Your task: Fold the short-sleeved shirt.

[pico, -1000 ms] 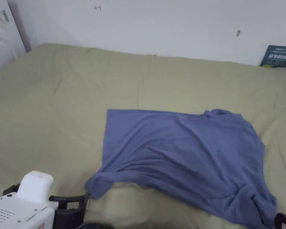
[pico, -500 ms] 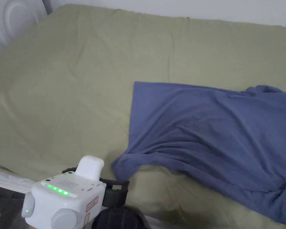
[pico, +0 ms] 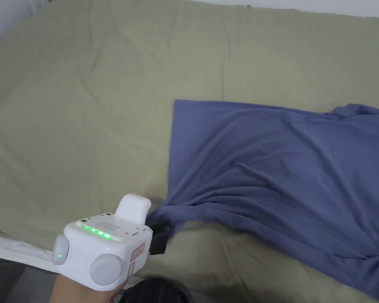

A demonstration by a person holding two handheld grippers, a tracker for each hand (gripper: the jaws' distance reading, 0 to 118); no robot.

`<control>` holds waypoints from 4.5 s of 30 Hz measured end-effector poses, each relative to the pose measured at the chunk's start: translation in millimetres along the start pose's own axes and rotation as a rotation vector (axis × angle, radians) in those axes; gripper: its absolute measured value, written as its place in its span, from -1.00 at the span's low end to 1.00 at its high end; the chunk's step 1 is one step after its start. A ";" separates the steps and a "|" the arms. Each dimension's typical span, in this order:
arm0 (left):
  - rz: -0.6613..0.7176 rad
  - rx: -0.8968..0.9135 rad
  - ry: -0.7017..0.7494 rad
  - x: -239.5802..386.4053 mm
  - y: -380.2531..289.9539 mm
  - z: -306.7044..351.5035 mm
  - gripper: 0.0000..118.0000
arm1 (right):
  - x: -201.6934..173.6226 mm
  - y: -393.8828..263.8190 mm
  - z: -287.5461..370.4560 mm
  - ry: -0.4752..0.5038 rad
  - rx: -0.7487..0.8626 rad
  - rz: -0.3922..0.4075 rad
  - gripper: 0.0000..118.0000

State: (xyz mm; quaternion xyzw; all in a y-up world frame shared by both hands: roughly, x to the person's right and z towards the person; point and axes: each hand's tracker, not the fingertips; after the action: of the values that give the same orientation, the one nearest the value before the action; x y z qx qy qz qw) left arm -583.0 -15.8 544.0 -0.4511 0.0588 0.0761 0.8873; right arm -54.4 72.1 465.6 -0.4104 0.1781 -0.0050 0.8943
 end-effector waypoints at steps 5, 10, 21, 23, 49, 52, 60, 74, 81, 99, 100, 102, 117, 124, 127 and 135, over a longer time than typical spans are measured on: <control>0.019 0.019 -0.012 0.7 -0.5 8.1 -0.65 | 1.1 -1.5 2.1 -0.001 0.000 -0.001 -1.00; 0.007 0.018 0.004 9.8 -1.6 16.5 -0.92 | 1.4 -3.2 4.6 -0.004 -0.001 0.001 -1.00; -0.052 0.095 0.081 47.3 2.6 60.0 -0.93 | 28.5 -15.3 -4.1 -0.082 -0.027 0.006 -1.00; -0.041 0.106 0.075 50.9 3.4 65.6 -0.93 | 25.2 -9.0 -8.1 -0.084 -0.035 0.000 -0.76; -0.042 0.093 -0.070 41.6 100.8 79.2 -0.99 | 49.3 125.8 -39.2 0.172 -0.019 -0.009 -0.93; -0.034 0.074 -0.083 33.1 135.8 49.1 -0.99 | 51.9 172.6 -68.3 0.205 -0.024 -0.012 -0.93; 0.193 -0.069 -0.001 -12.5 196.6 -57.6 -0.99 | 97.8 244.3 -218.3 0.150 -0.211 -0.117 -0.93; 0.077 0.217 -0.003 23.3 125.8 39.9 0.95 | 59.0 170.9 -110.5 0.107 0.084 -0.059 0.99; -0.020 0.219 0.089 47.1 28.8 97.2 -0.32 | 10.8 39.1 -17.4 0.141 0.147 -0.022 0.10; 0.022 0.080 0.087 16.0 65.2 -36.7 0.84 | -3.2 16.3 -9.5 0.048 0.140 -0.018 -1.00; 0.008 0.063 0.088 2.6 72.0 -44.8 0.75 | -3.3 17.3 -11.6 0.044 0.136 -0.019 -1.00; -0.007 0.058 0.088 6.3 75.7 -56.5 0.51 | -1.7 19.3 -14.5 0.038 0.127 -0.021 -1.00; -0.019 0.063 0.049 30.0 98.1 -25.1 -0.91 | 59.1 90.9 -128.6 -0.153 0.016 0.050 0.99; -0.004 0.045 0.063 30.0 100.1 -30.1 -0.90 | 82.5 98.0 -213.5 -0.138 -0.271 0.102 0.06; 0.016 0.041 0.061 29.3 100.6 -30.6 -0.91 | 69.7 104.6 -194.3 -0.135 -0.221 0.069 -0.86; 0.026 0.042 0.044 20.5 111.3 -11.6 -0.93 | 59.7 131.5 -145.7 -0.091 -0.185 0.036 -0.86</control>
State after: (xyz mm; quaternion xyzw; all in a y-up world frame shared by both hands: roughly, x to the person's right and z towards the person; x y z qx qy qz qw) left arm -584.2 41.3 445.6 -0.4332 0.0859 0.0764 0.8939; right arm -63.5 43.3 262.7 -0.4876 0.1445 0.0464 0.8598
